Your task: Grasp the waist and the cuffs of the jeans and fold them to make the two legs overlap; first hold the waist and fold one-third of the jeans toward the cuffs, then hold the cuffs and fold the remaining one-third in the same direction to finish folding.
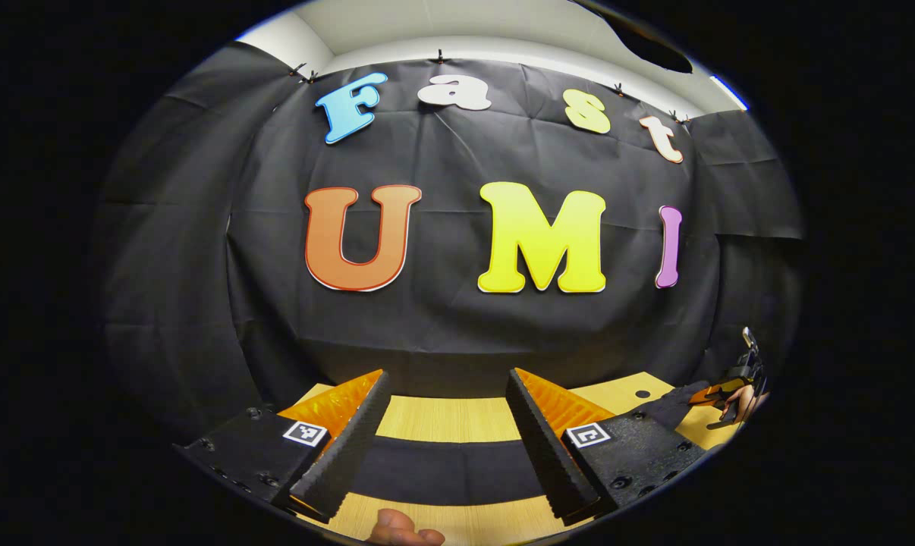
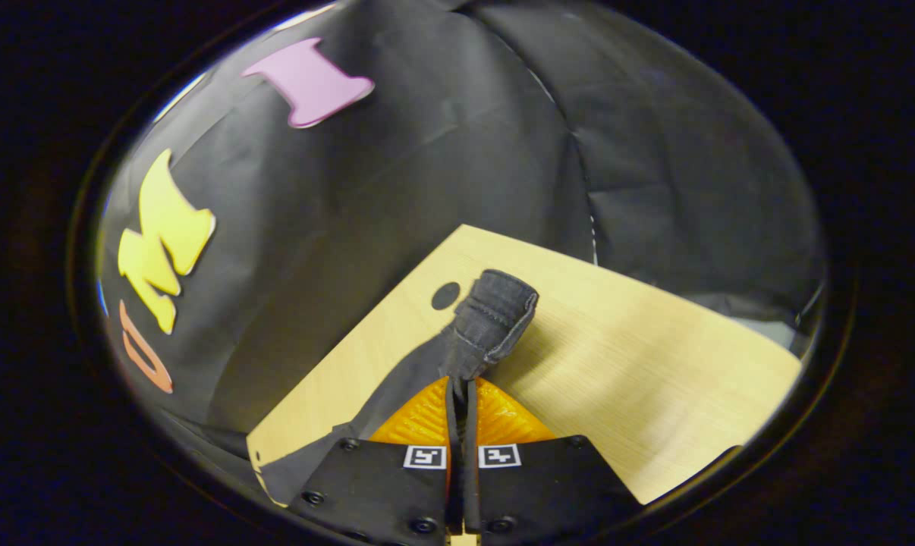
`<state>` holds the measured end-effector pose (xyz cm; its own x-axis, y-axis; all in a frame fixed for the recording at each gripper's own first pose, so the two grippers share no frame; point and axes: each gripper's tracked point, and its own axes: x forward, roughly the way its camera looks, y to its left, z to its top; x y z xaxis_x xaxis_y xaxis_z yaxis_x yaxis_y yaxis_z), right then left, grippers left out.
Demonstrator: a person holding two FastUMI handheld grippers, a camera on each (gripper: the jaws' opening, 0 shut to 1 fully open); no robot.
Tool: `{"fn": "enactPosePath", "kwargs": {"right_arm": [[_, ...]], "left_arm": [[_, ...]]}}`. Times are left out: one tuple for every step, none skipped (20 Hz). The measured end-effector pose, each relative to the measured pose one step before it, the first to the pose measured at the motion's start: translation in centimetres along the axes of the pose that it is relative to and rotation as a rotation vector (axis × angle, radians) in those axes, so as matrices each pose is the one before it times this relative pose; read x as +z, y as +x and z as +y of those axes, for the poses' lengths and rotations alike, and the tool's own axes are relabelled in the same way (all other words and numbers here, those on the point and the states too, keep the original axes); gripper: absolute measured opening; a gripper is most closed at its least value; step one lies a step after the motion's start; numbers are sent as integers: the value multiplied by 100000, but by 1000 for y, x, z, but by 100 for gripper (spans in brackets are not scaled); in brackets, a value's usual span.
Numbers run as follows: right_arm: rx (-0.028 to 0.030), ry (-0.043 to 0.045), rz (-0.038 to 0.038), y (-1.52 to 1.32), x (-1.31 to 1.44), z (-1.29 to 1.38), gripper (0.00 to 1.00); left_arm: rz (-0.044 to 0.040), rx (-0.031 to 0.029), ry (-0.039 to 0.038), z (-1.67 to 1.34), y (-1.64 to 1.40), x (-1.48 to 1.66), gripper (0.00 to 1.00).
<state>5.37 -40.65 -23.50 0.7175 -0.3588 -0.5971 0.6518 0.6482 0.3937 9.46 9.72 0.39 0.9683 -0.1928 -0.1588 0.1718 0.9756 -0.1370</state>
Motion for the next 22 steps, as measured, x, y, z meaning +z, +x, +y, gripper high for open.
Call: {"fn": "enactPosePath", "kwargs": {"right_arm": [[1056,-3598,-1952,-500,483,1286,1],[1424,-2928,-1770,-353,319,1074,1],[1386,-2898,-1582,-414,302,1374,1],[1320,-3216,-1631,-368,415,1481,1],[1550,-2898,-1459,-343,404,1475,1],[1673,-2557,-1035,-334,355,1400,0],[1687,-2166,-1200,-279,251,1330,0],[1581,-2448,-1097,-362,142,1362,1],[1678,-2647,-917,-444,59,1294,1],[1722,-2799,-968,-310,76,1510,0],[1764,-3012,-625,-182,105,1412,1],[1719,-2619,-940,40,136,1487,0],[1808,-2266,-709,-201,137,1338,1],[1898,-1804,-392,15,-111,1385,2],[1809,-1680,-590,-65,-139,1375,3],[1709,-1840,-147,-73,-152,1272,5],[1482,-1936,-201,-112,-123,1142,5],[1367,-1828,-211,98,-282,1277,5],[1335,-1641,168,49,-275,1147,5],[1223,-1111,28,193,-362,1107,3],[1266,-969,211,40,-277,1131,2],[1243,-902,252,301,-389,1027,1]], "left_arm": [[12,614,95,403,-156,6,99],[114,654,-114,489,-197,-52,99],[46,620,-379,435,-224,-102,99],[75,821,-406,506,-233,-103,99],[58,784,-520,507,-160,-82,99],[255,704,-524,542,-274,-100,99],[62,769,-445,526,-294,-45,99],[142,683,-413,599,-184,-108,99],[-27,592,-190,548,-287,1,99],[-137,790,56,467,-178,28,99],[-69,691,-142,515,-223,-30,99],[18,536,-261,424,-309,4,99],[1,683,-170,433,-245,-1,99],[111,643,-148,607,-244,-58,99],[33,658,-57,532,-311,-58,99],[141,536,5,528,-290,-107,99],[115,558,-19,394,-253,24,99],[161,566,21,600,-260,-54,99],[101,779,44,577,-322,-127,99],[275,642,-117,610,-214,-159,99],[311,805,-252,547,-318,-102,99],[286,806,-297,609,-305,-124,99]]}}
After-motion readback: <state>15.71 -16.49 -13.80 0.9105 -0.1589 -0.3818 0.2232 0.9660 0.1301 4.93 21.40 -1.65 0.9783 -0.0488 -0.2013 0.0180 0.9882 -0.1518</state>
